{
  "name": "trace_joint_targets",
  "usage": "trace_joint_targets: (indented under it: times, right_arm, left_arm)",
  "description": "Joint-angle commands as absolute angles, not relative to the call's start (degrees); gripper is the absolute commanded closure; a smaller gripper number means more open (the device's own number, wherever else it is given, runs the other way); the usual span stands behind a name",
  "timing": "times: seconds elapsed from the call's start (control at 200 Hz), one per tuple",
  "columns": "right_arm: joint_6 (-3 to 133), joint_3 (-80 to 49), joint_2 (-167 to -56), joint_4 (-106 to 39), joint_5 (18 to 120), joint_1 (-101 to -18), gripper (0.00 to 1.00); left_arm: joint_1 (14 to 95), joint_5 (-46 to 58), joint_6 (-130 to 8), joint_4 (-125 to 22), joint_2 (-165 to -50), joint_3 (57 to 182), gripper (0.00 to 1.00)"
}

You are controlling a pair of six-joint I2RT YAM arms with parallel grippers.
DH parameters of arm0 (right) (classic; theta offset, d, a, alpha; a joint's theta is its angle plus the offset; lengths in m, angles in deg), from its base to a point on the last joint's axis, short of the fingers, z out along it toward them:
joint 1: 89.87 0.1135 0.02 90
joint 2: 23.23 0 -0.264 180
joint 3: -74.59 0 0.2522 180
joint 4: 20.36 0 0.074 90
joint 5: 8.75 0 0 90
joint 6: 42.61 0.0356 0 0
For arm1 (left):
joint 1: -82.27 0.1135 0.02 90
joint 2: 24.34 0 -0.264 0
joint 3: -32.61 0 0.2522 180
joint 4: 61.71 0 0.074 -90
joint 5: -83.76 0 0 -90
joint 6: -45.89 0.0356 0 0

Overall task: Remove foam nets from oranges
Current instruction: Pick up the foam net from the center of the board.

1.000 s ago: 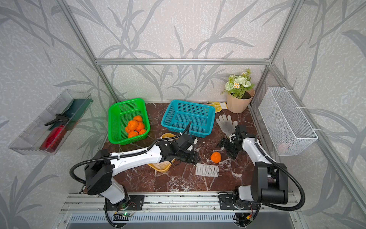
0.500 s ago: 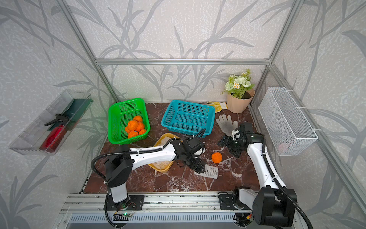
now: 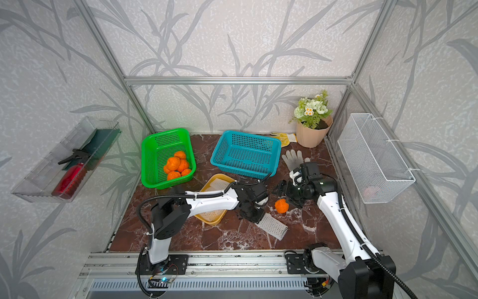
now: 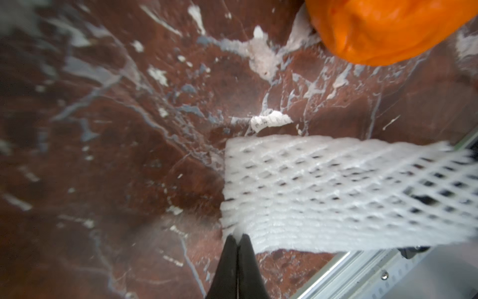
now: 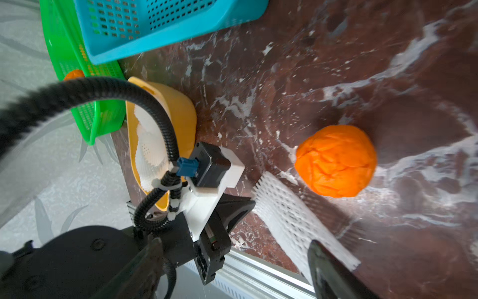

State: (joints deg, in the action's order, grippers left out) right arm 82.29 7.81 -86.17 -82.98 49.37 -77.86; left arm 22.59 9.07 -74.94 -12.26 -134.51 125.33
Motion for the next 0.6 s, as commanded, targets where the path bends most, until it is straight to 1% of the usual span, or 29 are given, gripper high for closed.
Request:
trace_joint_targets:
  times: [0.0,0.155,0.24,0.32,0.37,0.43,0.465,0.54,0.6]
  right_arm:
    - [92.3,9.2,-84.7,-76.1,50.2,-72.2,0.13]
    - [102.5,11.4,-83.9,-64.4,53.7,-64.7,0.14]
    - [103.0,9.5,-85.4,-64.4,56.0,-62.3,0.13]
    - [104.6,9.6,-87.9,-59.1,52.6,-60.8,0.14]
    - [104.7,8.5,-90.5,-56.5,51.1,-57.9,0.14]
    - [105.2,6.7,-94.7,-52.6,50.2,-53.9,0.15]
    - [105.7,5.4,-97.7,-50.7,49.3,-51.6,0.18]
    - [106.3,2.0,-103.8,-48.1,48.9,-47.2,0.31]
    - [106.6,-0.2,-107.8,-46.4,49.6,-44.7,0.39]
  left_arm:
    - [26.8,3.5,-77.7,-9.3,-120.9,121.7,0.99]
    - [32.7,0.1,-77.4,-3.5,-106.5,118.8,1.0]
    - [35.8,2.0,-77.3,-2.3,-101.5,117.2,1.0]
    - [37.6,-0.1,-77.5,2.9,-98.9,116.9,1.0]
    - [39.0,-2.9,-78.1,5.4,-96.8,115.3,1.0]
    - [42.5,-2.7,-77.9,6.4,-94.4,112.3,1.0]
    - [44.3,-2.2,-77.8,6.5,-93.3,110.8,1.0]
    - [47.3,-2.5,-77.0,6.1,-91.9,107.6,1.0]
    - [49.6,-1.5,-76.5,4.0,-91.2,104.0,1.0]
